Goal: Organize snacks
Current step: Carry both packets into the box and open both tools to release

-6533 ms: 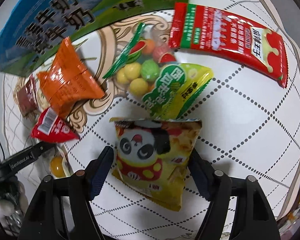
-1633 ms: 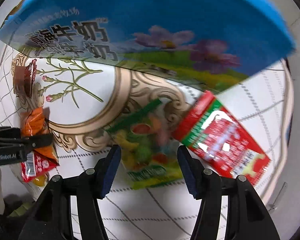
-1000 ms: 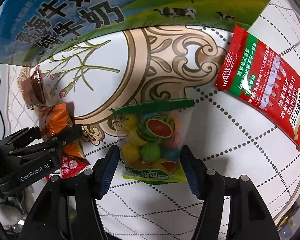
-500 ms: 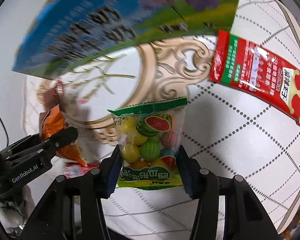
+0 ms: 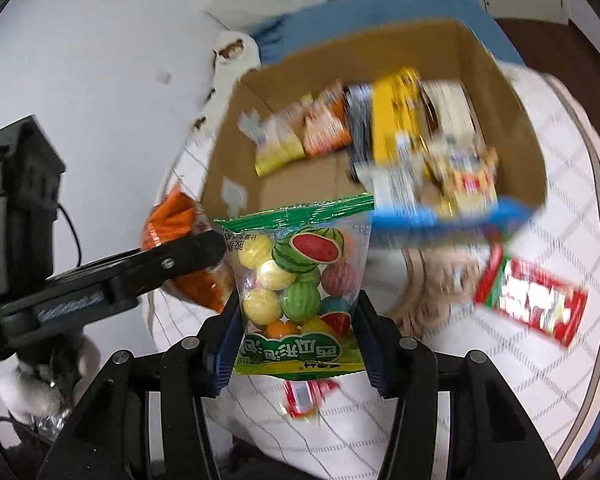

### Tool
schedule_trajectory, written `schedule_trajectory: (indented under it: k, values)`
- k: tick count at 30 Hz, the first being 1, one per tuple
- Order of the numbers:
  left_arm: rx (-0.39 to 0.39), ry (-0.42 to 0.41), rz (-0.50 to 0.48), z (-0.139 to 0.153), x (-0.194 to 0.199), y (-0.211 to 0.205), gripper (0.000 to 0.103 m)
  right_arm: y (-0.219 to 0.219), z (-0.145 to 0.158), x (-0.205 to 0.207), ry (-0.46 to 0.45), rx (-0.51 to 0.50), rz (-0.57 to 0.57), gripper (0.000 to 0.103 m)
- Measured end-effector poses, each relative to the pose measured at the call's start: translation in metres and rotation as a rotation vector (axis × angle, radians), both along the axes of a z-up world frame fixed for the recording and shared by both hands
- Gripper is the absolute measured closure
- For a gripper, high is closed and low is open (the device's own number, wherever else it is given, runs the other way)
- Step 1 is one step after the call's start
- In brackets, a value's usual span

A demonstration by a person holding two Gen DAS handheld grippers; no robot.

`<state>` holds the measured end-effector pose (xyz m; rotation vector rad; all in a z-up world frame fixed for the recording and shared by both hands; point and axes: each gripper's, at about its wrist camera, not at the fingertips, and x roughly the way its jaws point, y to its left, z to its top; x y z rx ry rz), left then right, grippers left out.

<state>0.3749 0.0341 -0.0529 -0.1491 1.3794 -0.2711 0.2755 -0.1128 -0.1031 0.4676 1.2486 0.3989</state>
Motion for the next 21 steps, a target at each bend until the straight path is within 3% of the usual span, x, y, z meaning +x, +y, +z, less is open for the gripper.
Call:
schedule_trajectory:
  k: [5, 9, 18, 19, 20, 21]
  values:
    - [0.068, 0.085, 0.0, -0.023, 0.062, 0.011, 0.055, 0.028, 0.01, 0.064, -0.04, -0.045, -0.002, 0.048]
    - [0.107, 0.208, -0.003, -0.062, 0.095, 0.015, 0.055, 0.048, -0.01, 0.111, 0.002, -0.089, 0.012, 0.048]
    - [0.15, 0.365, 0.001, -0.122, 0.109, 0.016, 0.053, 0.076, -0.075, 0.139, 0.145, -0.143, 0.084, 0.046]
    - [0.162, 0.359, 0.003, -0.124, 0.109, 0.016, 0.049, 0.077, -0.084, 0.141, 0.187, -0.129, 0.085, 0.044]
    - [0.165, 0.35, 0.0, -0.124, 0.109, 0.016, 0.046, 0.078, -0.091, 0.141, 0.219, -0.138, 0.093, 0.025]
    - [0.155, 0.347, 0.003, -0.124, 0.108, 0.015, 0.035, 0.08, -0.096, 0.142, 0.229, -0.162, 0.099, 0.008]
